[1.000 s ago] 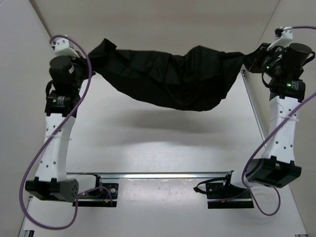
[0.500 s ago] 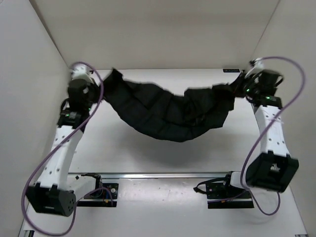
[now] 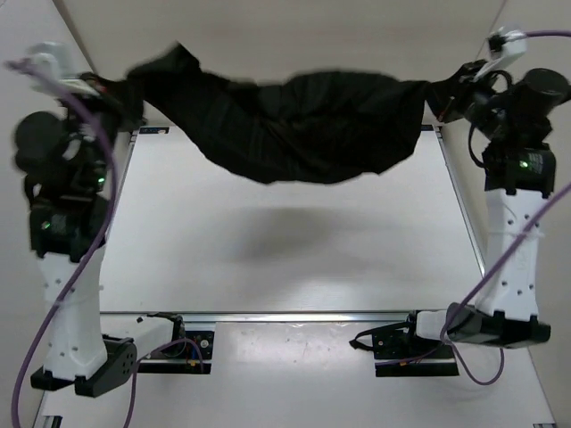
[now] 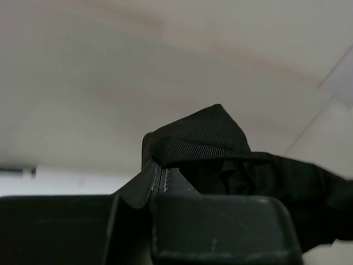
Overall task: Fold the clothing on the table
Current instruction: Flatten the skirt out
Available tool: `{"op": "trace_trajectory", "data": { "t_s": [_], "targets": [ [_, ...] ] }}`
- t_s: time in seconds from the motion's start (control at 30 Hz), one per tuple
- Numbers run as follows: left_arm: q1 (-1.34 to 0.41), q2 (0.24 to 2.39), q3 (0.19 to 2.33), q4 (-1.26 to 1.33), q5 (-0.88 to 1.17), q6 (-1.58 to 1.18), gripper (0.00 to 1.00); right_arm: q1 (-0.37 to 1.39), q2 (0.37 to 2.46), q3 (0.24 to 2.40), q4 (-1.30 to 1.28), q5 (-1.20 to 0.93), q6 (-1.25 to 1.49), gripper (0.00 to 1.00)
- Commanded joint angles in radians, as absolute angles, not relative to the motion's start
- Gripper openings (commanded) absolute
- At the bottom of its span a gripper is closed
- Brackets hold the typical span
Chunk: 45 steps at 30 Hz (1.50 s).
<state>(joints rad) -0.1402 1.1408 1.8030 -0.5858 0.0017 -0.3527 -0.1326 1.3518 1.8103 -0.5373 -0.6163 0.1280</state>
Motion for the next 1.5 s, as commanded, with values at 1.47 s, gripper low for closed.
{"op": "trace_trajectory", "data": {
  "t_s": [1.47],
  "targets": [
    [-0.163, 1.286, 1.280, -0.727, 0.005, -0.279, 0.00, -0.167, 1.372, 1.246, -0.598, -0.551, 0.071, 0.00]
  ]
}}
